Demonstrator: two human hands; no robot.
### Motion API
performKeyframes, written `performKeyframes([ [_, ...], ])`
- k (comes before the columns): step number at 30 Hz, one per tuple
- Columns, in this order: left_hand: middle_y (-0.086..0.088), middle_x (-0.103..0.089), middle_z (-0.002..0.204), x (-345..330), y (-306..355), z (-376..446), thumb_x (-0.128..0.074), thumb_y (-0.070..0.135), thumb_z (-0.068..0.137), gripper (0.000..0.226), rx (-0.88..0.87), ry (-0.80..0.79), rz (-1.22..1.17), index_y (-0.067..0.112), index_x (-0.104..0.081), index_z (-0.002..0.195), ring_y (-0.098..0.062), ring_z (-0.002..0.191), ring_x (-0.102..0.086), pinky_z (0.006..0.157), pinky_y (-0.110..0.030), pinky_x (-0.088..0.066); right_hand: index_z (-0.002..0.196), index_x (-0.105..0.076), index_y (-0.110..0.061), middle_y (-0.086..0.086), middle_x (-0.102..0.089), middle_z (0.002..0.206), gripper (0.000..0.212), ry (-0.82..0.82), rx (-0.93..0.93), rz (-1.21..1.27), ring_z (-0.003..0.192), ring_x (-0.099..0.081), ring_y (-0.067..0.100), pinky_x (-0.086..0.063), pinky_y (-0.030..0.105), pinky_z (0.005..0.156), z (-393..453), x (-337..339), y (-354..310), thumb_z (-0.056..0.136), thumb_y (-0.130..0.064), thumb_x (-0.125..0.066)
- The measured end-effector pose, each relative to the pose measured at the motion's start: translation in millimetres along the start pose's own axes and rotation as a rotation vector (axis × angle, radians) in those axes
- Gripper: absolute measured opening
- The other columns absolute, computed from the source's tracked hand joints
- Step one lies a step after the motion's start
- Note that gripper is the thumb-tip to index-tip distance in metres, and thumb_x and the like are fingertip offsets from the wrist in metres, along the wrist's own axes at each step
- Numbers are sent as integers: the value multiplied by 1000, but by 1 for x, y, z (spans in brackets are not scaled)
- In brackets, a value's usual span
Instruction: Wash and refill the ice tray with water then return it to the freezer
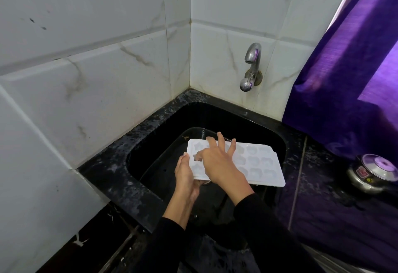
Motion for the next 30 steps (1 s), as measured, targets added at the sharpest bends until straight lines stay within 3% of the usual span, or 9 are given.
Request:
performKeyframes([
  [6,-20,-68,107,0,4,0,-35,34,102,37,-24,-14,-26,9,-57,118,-30,85,-68,70,-44,-55,132,-56,-32,13,-6,160,52,1,8,1,147,15,38,10,66,112,2,3,-3,89,-2,-60],
  [12,-19,-67,108,1,1,0,-35,34,102,36,-9,-23,-54,10,-55,122,-30,87,-68,61,-39,-56,135,-53,-31,12,-7,160,53,-9,18,40,147,14,37,10,66,112,0,-2,-3,91,-3,-58],
  [16,-21,-67,109,2,4,3,-35,33,102,39,-17,-25,-54,8,-55,123,-33,89,-68,73,-48,-56,132,-52,-35,9,-6,161,64,61,-10,132,147,15,34,11,63,113,-5,6,8,84,7,-60],
  [20,-16,-68,112,5,8,10,-34,38,102,40,-11,-1,-64,13,-54,125,-36,99,-66,83,-57,-54,124,-57,-31,9,-9,160,66,170,-98,199,147,14,32,13,61,112,-14,35,35,79,16,-50],
  [25,-13,-68,112,11,16,14,-33,42,101,41,-21,4,-67,15,-56,122,-34,101,-66,73,-51,-57,118,-61,-33,6,-14,159,64,261,-276,234,148,11,29,13,62,112,-34,59,88,77,16,-51],
  [30,-14,-67,114,15,24,17,-35,42,101,42,-28,3,-111,15,-54,126,-34,100,-66,69,-51,-57,114,-65,-31,6,-22,155,62,213,-459,257,148,7,30,10,63,113,-58,49,134,77,18,-50],
])
Point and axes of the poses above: each hand's wrist, its own z-axis towards the middle knuckle, its own x-axis out of the back of the hand, y = z × x, the point moved 7 cm from there along z, towards the middle knuckle
